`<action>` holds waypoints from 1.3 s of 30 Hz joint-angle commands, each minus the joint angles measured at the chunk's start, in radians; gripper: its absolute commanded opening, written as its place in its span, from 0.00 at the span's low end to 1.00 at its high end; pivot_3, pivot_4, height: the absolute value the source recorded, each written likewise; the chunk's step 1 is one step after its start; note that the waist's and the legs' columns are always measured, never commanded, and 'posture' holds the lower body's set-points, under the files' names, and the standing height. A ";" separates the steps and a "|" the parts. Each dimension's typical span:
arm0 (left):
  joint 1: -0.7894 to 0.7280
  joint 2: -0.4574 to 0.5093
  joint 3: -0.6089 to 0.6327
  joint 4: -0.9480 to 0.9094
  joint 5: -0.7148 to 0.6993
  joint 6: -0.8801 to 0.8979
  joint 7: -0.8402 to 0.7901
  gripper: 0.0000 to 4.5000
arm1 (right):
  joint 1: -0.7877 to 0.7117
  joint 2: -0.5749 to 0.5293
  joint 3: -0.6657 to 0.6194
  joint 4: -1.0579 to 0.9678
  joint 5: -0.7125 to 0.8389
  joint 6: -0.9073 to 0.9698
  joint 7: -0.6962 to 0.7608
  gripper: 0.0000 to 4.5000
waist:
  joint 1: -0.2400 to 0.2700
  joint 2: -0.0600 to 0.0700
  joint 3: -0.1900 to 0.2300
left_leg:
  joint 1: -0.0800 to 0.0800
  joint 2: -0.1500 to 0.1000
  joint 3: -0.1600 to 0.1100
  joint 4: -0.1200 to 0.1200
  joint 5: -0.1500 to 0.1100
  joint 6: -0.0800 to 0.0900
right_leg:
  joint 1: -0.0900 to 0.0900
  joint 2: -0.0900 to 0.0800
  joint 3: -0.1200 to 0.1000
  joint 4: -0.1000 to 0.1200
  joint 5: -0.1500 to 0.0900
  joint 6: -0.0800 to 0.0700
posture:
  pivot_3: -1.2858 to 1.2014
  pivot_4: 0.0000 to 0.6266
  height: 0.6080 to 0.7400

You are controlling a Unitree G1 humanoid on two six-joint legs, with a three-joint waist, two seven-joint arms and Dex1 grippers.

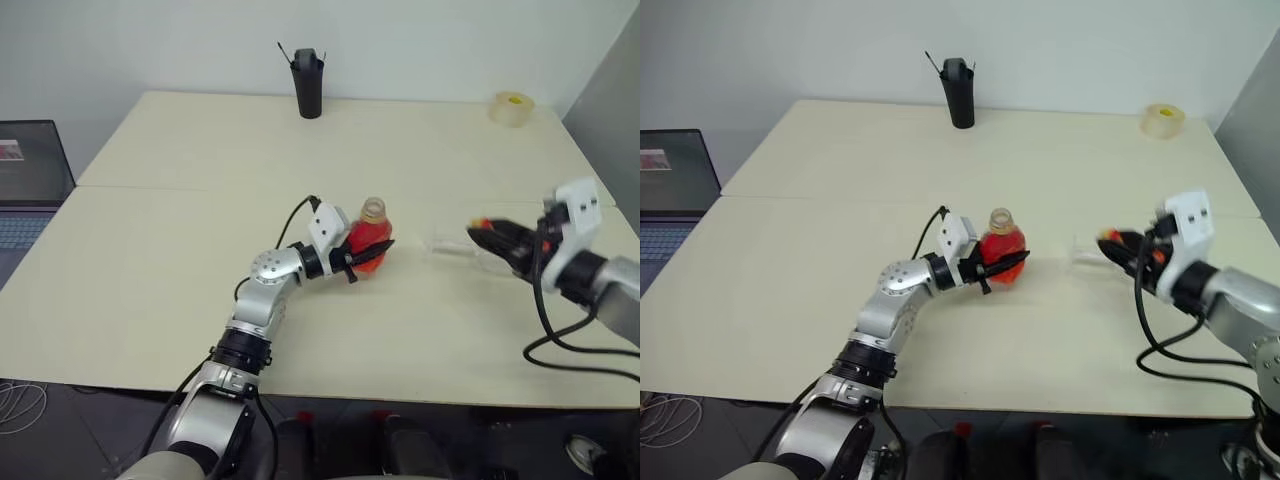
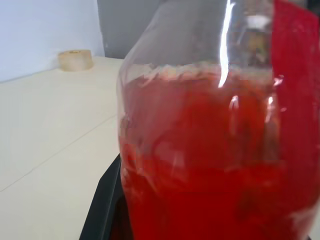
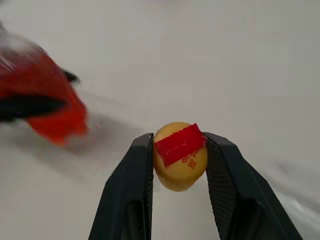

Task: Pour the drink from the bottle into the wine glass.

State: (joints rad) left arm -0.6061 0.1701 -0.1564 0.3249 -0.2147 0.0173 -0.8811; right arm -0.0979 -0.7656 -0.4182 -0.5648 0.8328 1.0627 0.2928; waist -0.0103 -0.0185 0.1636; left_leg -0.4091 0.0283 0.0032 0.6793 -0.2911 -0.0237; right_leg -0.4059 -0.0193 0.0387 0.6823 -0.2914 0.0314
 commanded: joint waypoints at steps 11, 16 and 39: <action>-0.047 -0.031 0.005 -0.018 -0.017 -0.021 -0.022 0.32 | 0.168 0.166 -0.061 0.169 -0.284 -0.150 -0.143 0.26 | 0.002 0.001 -0.001 | 0.001 -0.001 0.001 0.000 0.000 -0.001 | 0.000 0.001 0.000 0.000 0.000 0.000 | 0.52 0.24 1.00; -0.049 -0.031 0.005 -0.018 -0.016 -0.022 -0.026 0.32 | 0.173 0.167 -0.045 0.208 -0.326 -0.149 -0.120 0.26 | 0.002 0.003 -0.002 | 0.001 -0.001 0.002 0.000 0.000 -0.001 | 0.000 0.001 0.000 0.000 0.000 0.000 | 0.52 0.24 1.00; -0.148 0.010 0.075 0.185 -0.001 -0.127 -0.005 0.32 | 0.121 0.076 -0.073 0.074 -0.313 0.043 -0.056 1.00 | 0.004 0.003 -0.002 | 0.001 -0.002 0.001 0.000 0.000 0.000 | 0.000 0.001 0.000 0.000 0.000 0.000 | 0.52 0.24 1.00</action>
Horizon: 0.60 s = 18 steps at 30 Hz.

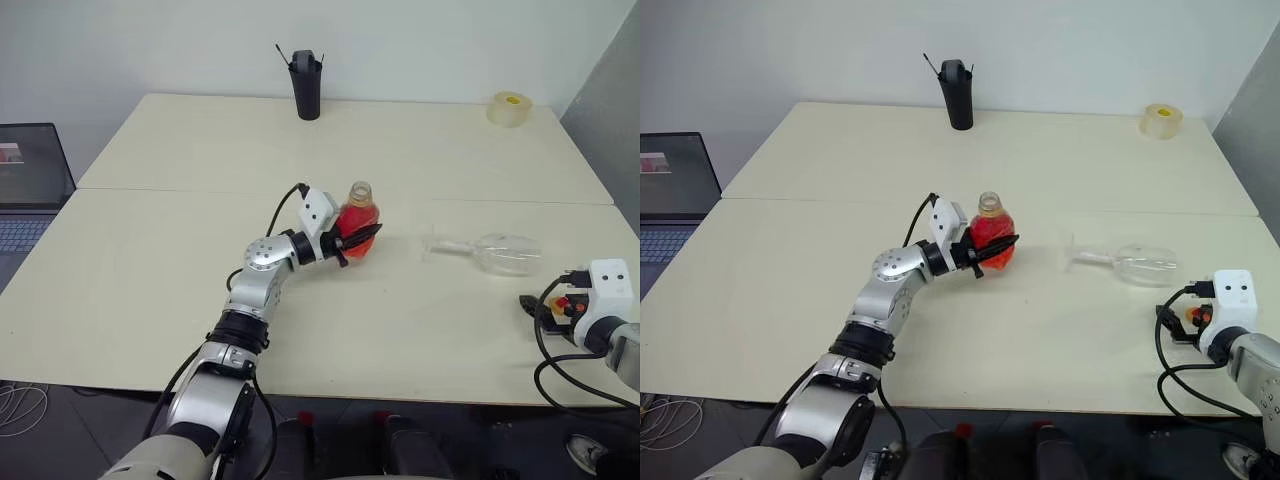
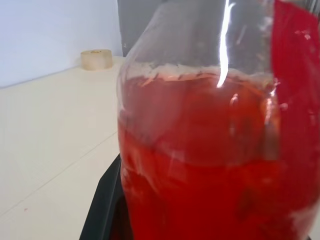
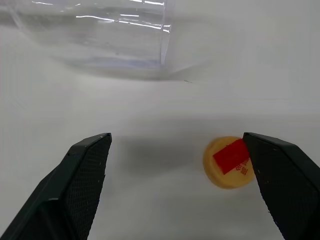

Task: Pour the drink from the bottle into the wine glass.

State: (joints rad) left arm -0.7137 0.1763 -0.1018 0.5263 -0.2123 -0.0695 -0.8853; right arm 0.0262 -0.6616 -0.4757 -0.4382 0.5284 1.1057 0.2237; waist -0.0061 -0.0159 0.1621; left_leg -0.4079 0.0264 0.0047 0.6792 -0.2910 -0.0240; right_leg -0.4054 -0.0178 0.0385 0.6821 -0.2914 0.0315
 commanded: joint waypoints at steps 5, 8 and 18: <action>-0.057 0.032 0.056 0.008 -0.006 -0.045 0.033 0.32 | -0.061 -0.109 0.026 -0.238 0.097 0.032 0.123 1.00 | -0.004 0.000 0.000 | 0.000 0.000 0.000 0.000 0.000 0.000 | 0.000 0.000 0.000 0.000 0.000 0.000 | 0.52 0.24 1.00; -0.100 0.076 0.117 0.076 -0.012 -0.046 0.095 0.32 | -0.273 -0.177 0.089 -0.344 0.257 0.106 0.195 1.00 | -0.022 0.000 0.000 | 0.002 0.000 0.000 0.000 0.000 0.000 | 0.000 0.002 -0.001 0.001 0.000 0.000 | 0.52 0.24 1.00; -0.069 0.207 0.281 0.168 0.001 -0.045 0.356 0.32 | -0.849 0.171 0.672 -0.079 0.070 -0.018 0.100 1.00 | -0.027 -0.002 0.001 | 0.000 0.003 -0.003 0.000 0.000 0.000 | -0.003 0.000 -0.001 0.003 0.000 -0.001 | 0.52 0.24 1.00</action>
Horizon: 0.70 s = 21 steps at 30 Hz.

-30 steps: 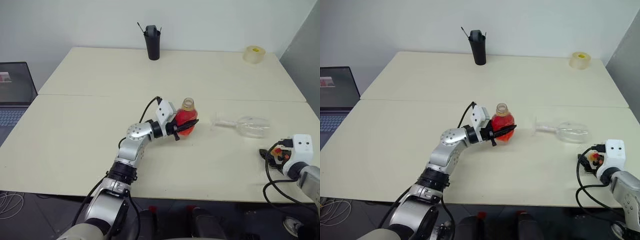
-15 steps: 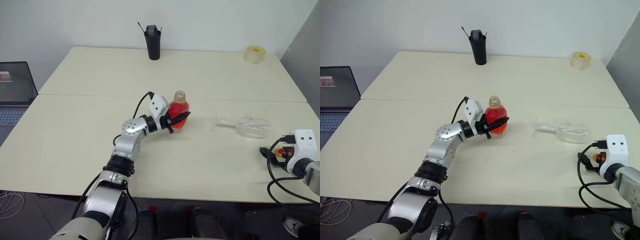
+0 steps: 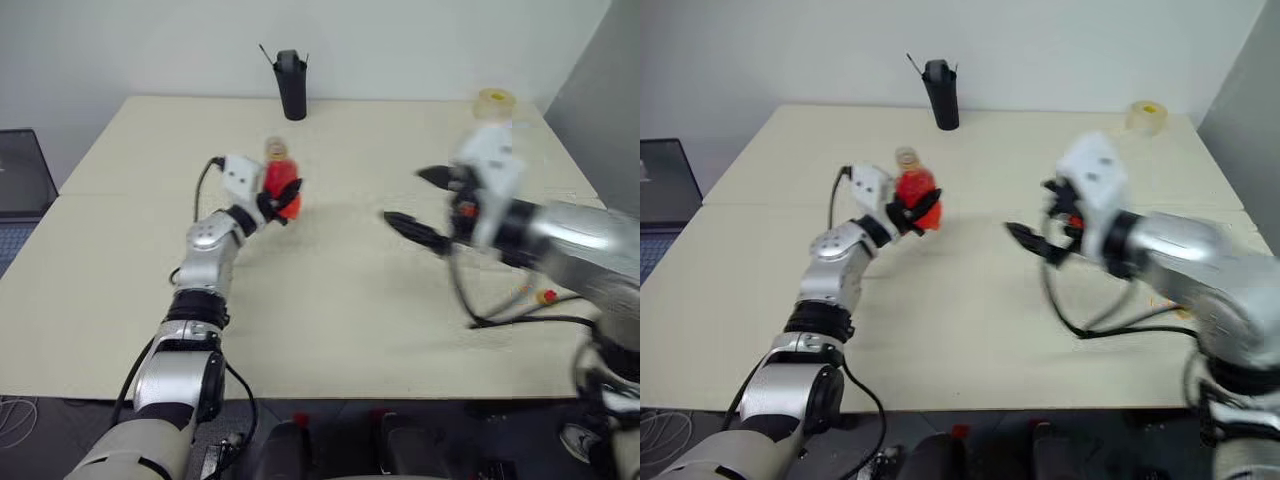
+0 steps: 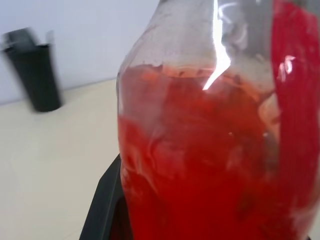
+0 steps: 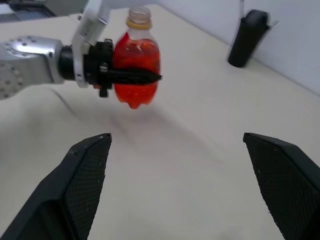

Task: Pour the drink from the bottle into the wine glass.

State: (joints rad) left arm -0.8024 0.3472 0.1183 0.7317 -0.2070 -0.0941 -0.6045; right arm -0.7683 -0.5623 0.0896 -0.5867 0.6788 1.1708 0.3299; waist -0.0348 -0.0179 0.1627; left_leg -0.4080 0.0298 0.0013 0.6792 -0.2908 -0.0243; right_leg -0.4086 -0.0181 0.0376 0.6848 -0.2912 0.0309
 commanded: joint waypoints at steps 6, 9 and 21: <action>0.121 0.087 0.183 -0.098 -0.032 -0.009 0.241 0.32 | -0.112 0.238 0.205 0.184 -0.120 -0.126 0.042 1.00 | 0.006 -0.003 -0.001 | -0.010 -0.001 -0.001 0.005 0.002 -0.004 | -0.006 -0.005 -0.003 0.000 0.001 0.002 | 0.52 0.24 1.00; 0.161 0.101 0.215 -0.102 -0.023 -0.022 0.298 0.32 | -0.121 0.275 0.233 0.197 -0.127 -0.132 0.076 1.00 | 0.006 -0.004 -0.002 | -0.010 -0.001 -0.001 0.005 0.002 -0.004 | -0.006 -0.005 -0.004 0.001 0.001 0.002 | 0.52 0.24 1.00; 0.175 0.029 0.283 -0.038 -0.049 -0.042 0.487 0.32 | -0.129 0.315 0.250 0.241 -0.169 -0.160 0.164 1.00 | 0.003 -0.005 -0.003 | -0.008 -0.001 -0.001 0.004 0.002 -0.004 | -0.007 -0.005 -0.005 0.005 0.001 0.002 | 0.52 0.24 1.00</action>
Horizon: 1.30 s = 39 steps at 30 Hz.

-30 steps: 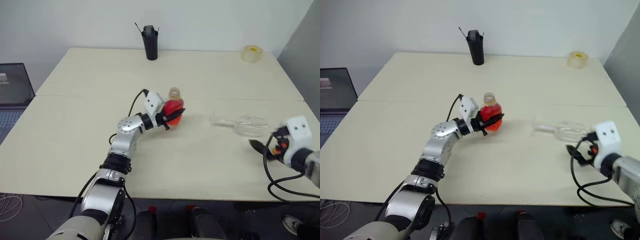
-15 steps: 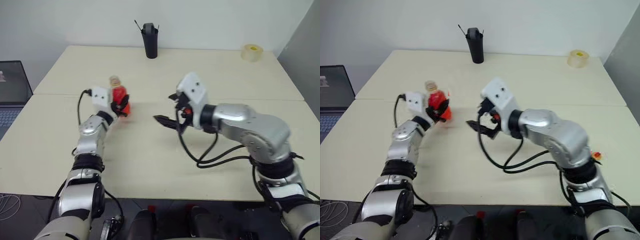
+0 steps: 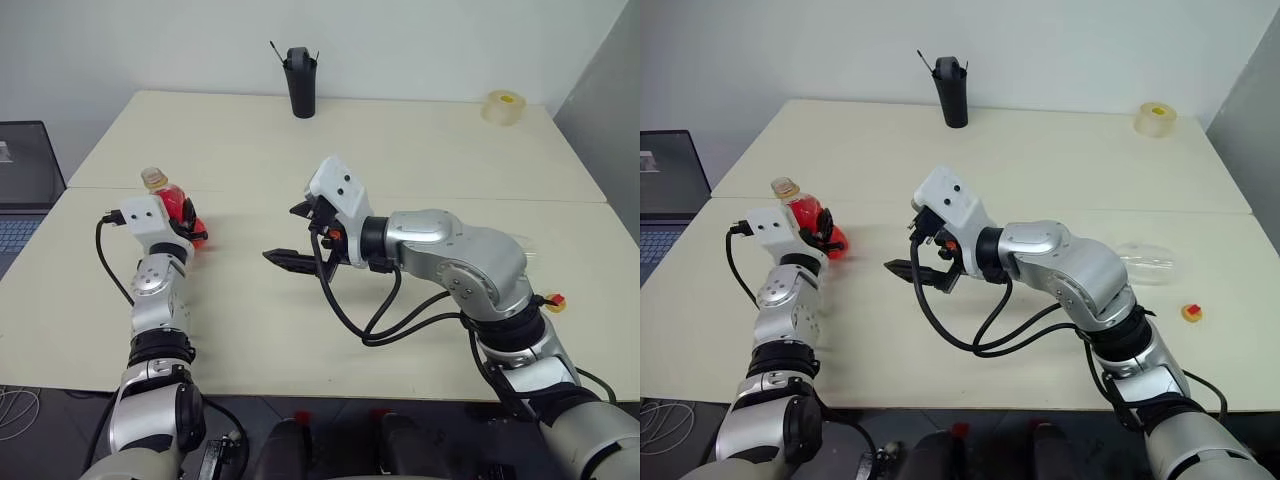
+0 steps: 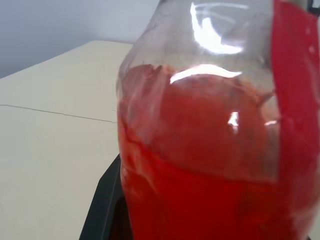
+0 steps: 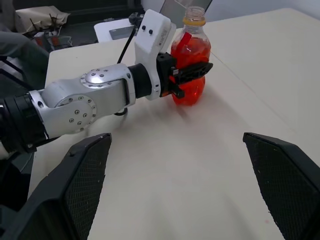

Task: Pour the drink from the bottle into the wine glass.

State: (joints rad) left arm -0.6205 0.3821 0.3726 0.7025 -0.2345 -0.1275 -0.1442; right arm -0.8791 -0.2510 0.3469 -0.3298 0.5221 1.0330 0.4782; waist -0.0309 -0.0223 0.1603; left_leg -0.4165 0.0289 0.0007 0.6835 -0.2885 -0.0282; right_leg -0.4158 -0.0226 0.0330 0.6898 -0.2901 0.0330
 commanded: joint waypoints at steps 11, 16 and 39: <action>0.045 -0.027 0.026 -0.012 -0.021 -0.013 0.063 0.82 | -0.010 0.021 -0.021 -0.016 -0.040 -0.025 0.026 1.00 | -0.005 0.000 -0.002 | 0.002 0.000 0.001 -0.002 0.000 0.000 | -0.001 0.000 0.002 0.001 0.000 0.000 | 0.52 0.24 1.00; 0.071 -0.020 0.021 -0.028 -0.006 -0.011 0.064 0.99 | -0.012 0.024 -0.035 -0.005 -0.057 -0.042 0.020 1.00 | -0.003 -0.001 -0.002 | 0.001 0.000 0.002 -0.002 0.000 0.000 | -0.003 0.000 0.003 0.004 0.000 0.000 | 0.52 0.24 1.00; 0.804 0.041 -0.087 -0.973 -0.176 0.340 -0.307 0.99 | 0.070 -0.082 -0.143 -0.106 -0.013 0.049 0.034 1.00 | -0.020 -0.002 -0.002 | 0.001 0.001 0.003 -0.004 -0.002 0.003 | -0.004 -0.005 0.007 0.004 0.000 -0.001 | 0.52 0.24 1.00</action>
State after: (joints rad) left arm 0.1409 0.3871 0.2975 -0.1476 -0.3755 0.2098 -0.3691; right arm -0.8196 -0.3221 0.2483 -0.3640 0.4721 1.0483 0.5102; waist -0.0507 -0.0240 0.1578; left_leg -0.4156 0.0302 0.0029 0.6800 -0.2902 -0.0253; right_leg -0.4197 -0.0280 0.0400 0.6932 -0.2908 0.0316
